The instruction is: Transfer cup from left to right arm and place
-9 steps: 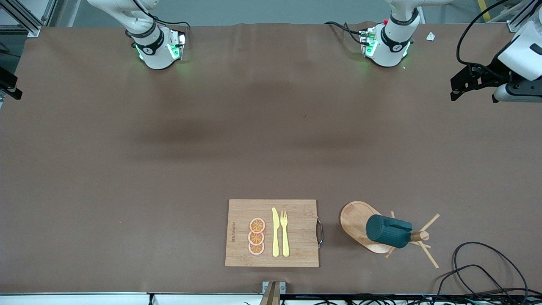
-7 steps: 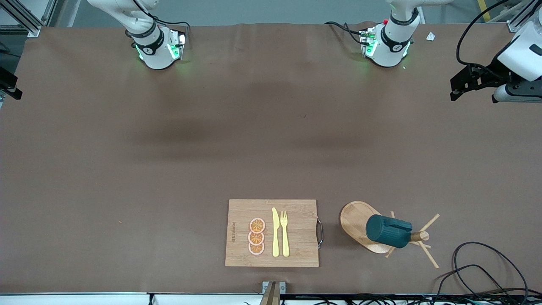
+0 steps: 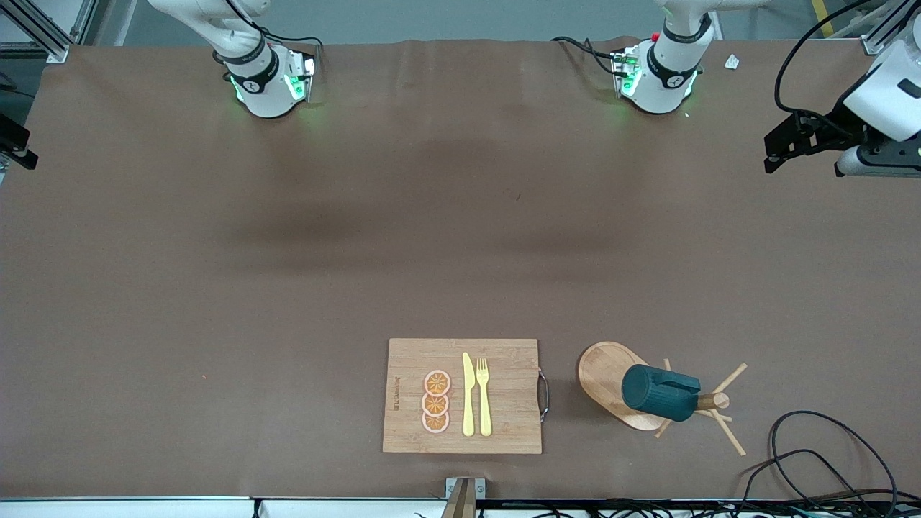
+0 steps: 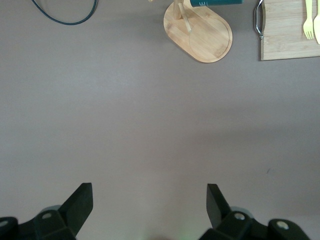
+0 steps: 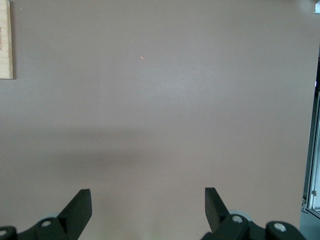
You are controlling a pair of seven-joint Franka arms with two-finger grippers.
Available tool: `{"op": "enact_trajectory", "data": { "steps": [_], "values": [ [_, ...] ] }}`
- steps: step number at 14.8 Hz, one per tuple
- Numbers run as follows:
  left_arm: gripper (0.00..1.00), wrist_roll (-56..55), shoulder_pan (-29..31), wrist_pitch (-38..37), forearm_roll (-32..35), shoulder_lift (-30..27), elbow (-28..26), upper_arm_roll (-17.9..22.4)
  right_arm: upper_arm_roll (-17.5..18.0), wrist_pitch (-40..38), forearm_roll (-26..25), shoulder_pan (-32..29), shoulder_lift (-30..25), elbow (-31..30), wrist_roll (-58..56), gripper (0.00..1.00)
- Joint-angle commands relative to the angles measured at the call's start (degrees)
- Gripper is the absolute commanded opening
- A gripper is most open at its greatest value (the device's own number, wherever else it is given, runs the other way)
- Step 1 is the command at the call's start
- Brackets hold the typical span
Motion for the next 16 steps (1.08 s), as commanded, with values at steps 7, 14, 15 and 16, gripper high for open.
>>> {"op": "enact_trajectory", "data": {
  "steps": [7, 14, 15, 16],
  "values": [
    [1.0, -20.1, -0.4, 5.6, -4.0, 11.8, 10.8, -0.2, 0.6, -0.3, -0.2, -0.7, -0.1, 0.3, 0.1, 1.0],
    [1.0, -41.0, -0.9, 21.6, -12.0, 21.5, 10.8, -0.8, 0.9, -0.8, 0.3, -0.2, 0.0, 0.0, 0.1, 1.0],
    [1.0, -44.0, -0.6, 24.5, -13.4, 22.7, 10.8, -0.8, 0.9, -0.8, 0.3, -0.1, 0.0, 0.0, -0.2, 1.0],
    [1.0, -46.8, -0.9, 27.6, -14.4, 24.1, 10.8, -0.8, 1.0, -0.8, 0.2, 0.0, 0.0, 0.0, -0.5, 1.0]
  ]
}}
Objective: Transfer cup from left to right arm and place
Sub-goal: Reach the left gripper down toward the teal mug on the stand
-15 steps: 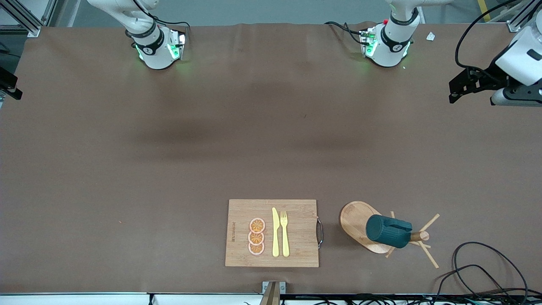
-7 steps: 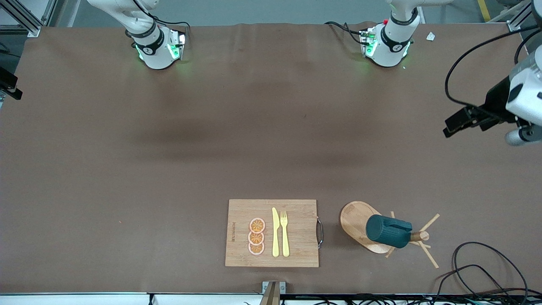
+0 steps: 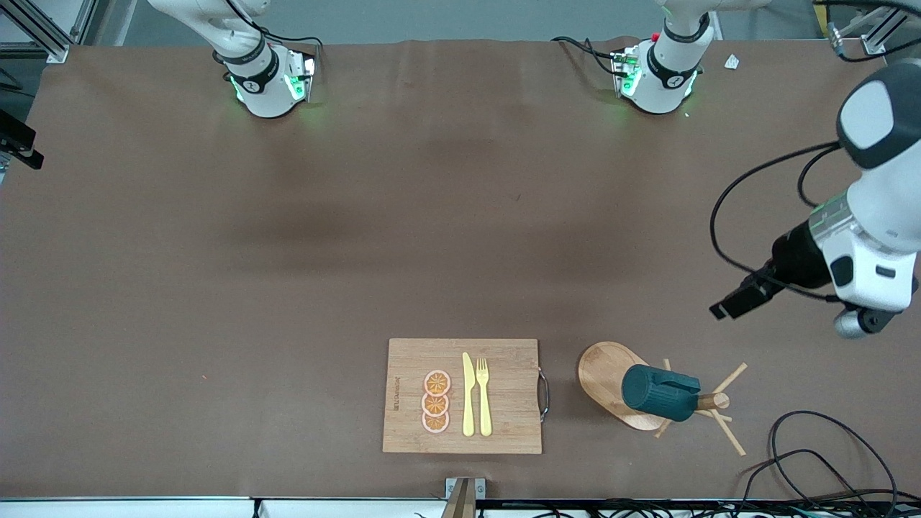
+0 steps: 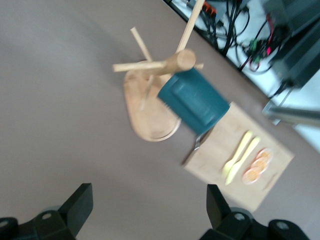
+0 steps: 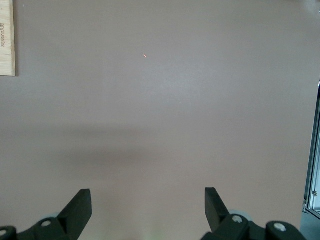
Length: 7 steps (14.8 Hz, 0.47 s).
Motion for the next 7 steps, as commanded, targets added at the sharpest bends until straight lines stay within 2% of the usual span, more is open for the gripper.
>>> {"op": "enact_trajectory", "data": {
  "steps": [1, 4, 7],
  "values": [
    [1.0, -6.9, -0.2, 5.9, -2.8, 4.1, 2.0, 0.0, 0.4, -0.5, 0.1, -0.1, -0.1, 0.0, -0.6, 1.0],
    [1.0, -14.7, -0.3, 12.6, -10.2, 7.2, 1.8, -0.1, 0.4, -0.3, 0.2, -0.5, -0.1, 0.0, -4.3, 1.0],
    [1.0, -22.6, -1.5, 17.0, -11.7, 9.3, 1.7, -0.1, 0.2, -0.4, 0.3, -0.8, 0.4, -0.5, -8.0, 1.0]
  ]
}}
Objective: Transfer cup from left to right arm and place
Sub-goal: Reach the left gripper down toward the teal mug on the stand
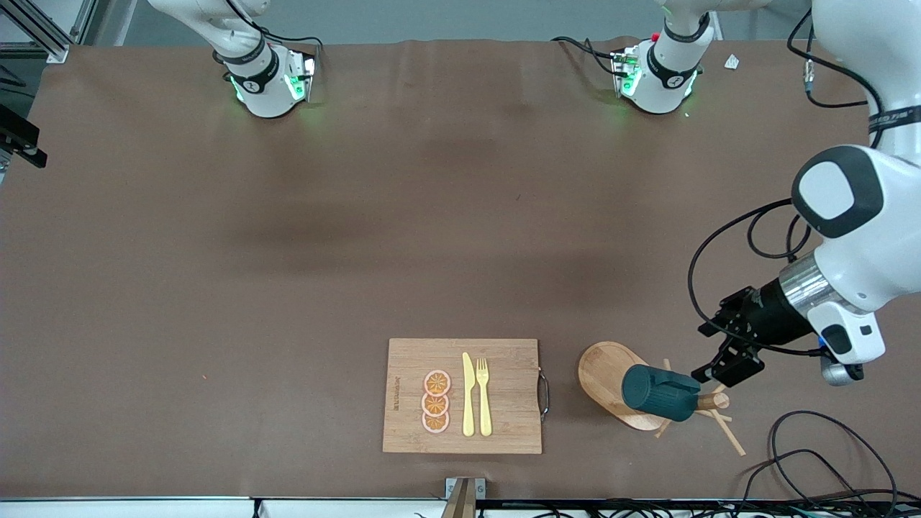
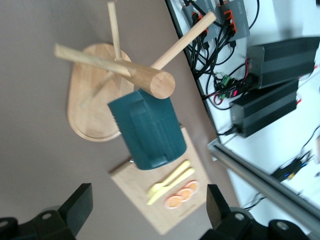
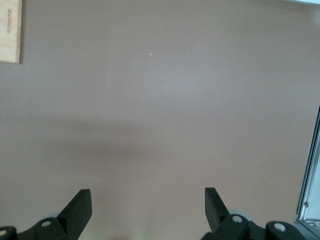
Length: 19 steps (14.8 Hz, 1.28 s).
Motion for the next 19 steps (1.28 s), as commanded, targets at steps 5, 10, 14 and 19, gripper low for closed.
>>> {"op": "enact_trajectory", "data": {
  "steps": [5, 10, 14, 19],
  "values": [
    [1.0, -6.5, -0.9, 3.0, -0.9, 3.8, 1.5, 0.1, -0.1, 0.5, 0.3, -0.9, 0.6, -0.2, -2.2, 1.0],
    [1.0, -7.4, -0.8, 5.4, -0.8, 6.1, 1.6, 0.1, 0.0, 0.2, -0.4, -0.8, 1.6, -0.2, -3.5, 1.0],
    [1.0, -7.4, -0.9, 6.4, -1.1, 7.5, 1.5, 0.1, 0.3, 0.0, -0.5, -0.1, 1.7, -0.2, -2.8, 1.0],
    [1.0, -7.1, -0.3, 7.6, -7.0, 8.6, 1.9, 0.0, 0.4, -2.2, -0.2, 0.5, 1.6, -0.2, 7.5, 1.0]
  ]
}}
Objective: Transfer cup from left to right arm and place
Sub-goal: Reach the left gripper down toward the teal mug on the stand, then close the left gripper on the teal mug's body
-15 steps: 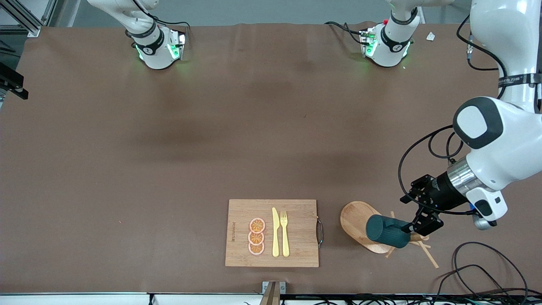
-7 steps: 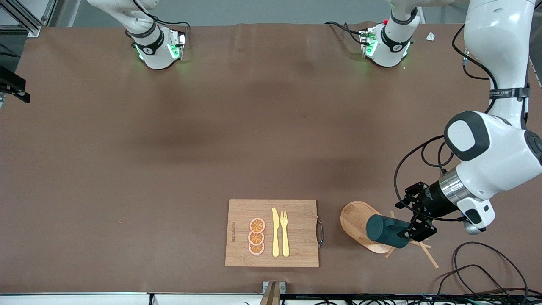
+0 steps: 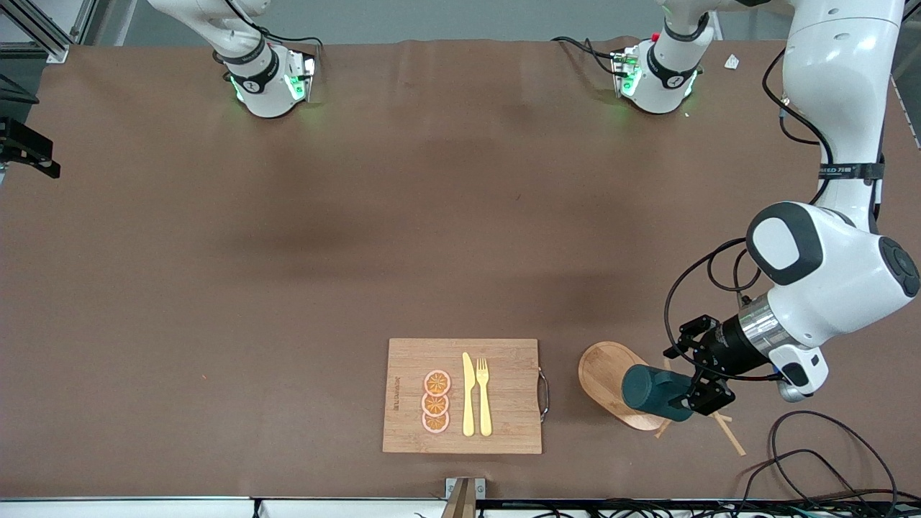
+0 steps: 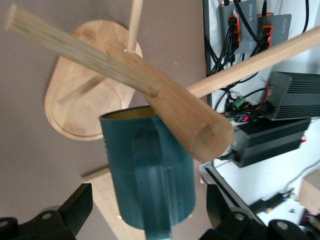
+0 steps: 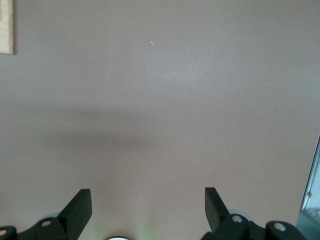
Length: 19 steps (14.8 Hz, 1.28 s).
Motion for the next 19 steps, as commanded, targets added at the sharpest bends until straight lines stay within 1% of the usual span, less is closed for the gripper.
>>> {"op": "enact_trajectory", "data": {
  "steps": [1, 5, 11, 16, 17, 19],
  "values": [
    [1.0, -0.2, -0.1, 0.3, -1.7, 1.1, 1.7, -0.1, 0.3, -0.8, 0.0, 0.3, -0.4, 0.0, 3.9, 1.0],
    [1.0, 0.2, -0.5, 2.0, -1.7, 2.6, 2.7, -0.1, -0.1, -0.1, -0.1, -0.5, 0.2, 0.0, 3.1, 1.0],
    [1.0, 1.2, -1.4, 5.0, -1.5, 4.5, 2.9, -0.1, 0.2, -0.7, -0.6, 0.6, 0.2, 0.2, 3.7, 1.0],
    [1.0, 3.3, -1.4, 5.7, -1.5, 5.1, 2.5, -0.1, 0.1, -0.7, 0.6, 0.0, 0.3, 0.0, 5.8, 1.0],
    [0.95, 3.3, -1.4, 5.7, -1.5, 5.2, 2.5, -0.1, 0.0, -0.9, 0.7, 0.0, 0.3, -0.2, 5.7, 1.0],
    [0.78, 3.5, -1.4, 5.8, -1.1, 5.1, 2.3, -0.1, -0.2, -0.9, 2.9, -0.9, 0.3, -0.2, 5.6, 1.0]
  ]
}}
